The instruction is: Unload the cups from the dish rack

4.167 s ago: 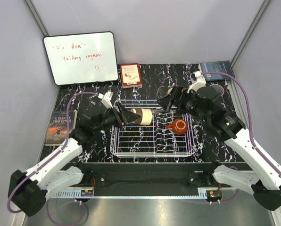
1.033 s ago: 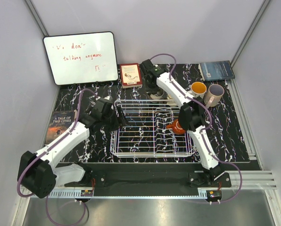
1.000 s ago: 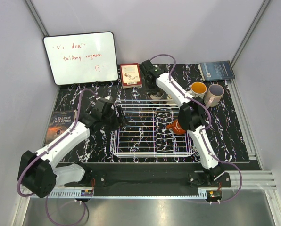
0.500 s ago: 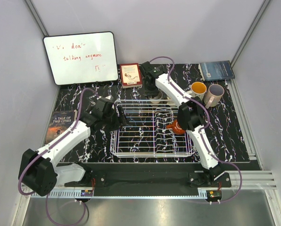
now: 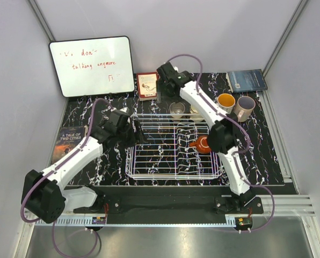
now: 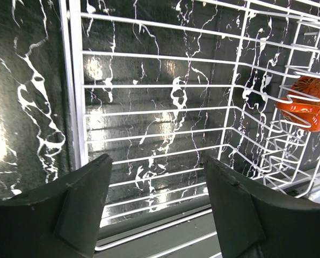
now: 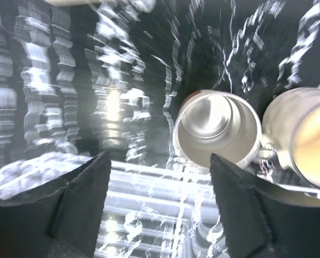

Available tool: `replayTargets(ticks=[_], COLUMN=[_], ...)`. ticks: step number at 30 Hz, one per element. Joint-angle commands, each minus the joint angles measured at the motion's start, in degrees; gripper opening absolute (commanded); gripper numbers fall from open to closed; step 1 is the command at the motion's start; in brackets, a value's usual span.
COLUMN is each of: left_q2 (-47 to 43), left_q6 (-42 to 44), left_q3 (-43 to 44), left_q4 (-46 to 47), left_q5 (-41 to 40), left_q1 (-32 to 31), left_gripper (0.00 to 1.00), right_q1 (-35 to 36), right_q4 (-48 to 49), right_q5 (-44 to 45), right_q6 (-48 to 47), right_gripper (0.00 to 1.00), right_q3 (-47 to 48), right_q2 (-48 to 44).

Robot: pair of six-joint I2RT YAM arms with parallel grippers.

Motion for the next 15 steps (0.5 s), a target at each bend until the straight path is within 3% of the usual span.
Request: replayTargets(ticks=[1,6,15], left_q2=[-1.84,-0.79,10.27], left_q6=[4.68,8.02,13.38], left_q3=[5.19,9.58,21.71], left_q4=[-0.18,-0.27,-0.19], left_q5=[-2.35,-5.42,-13.86], left_q1=[-0.01,-3.43,-19.95], left_gripper=[0.74,0.75,0.76], right_q1=[1.47,1.65,1.65], right_q4=[4.35,8.12,14.10], right_q5=[4.35,8.40,11.74], right_q6=[-0.90,-0.90,0.33], right_gripper=[0.87,0.98,0.98], right_q3=[-1.16,-15.62,-42.89], right_q2=[-17.71,-33.79,-59.64])
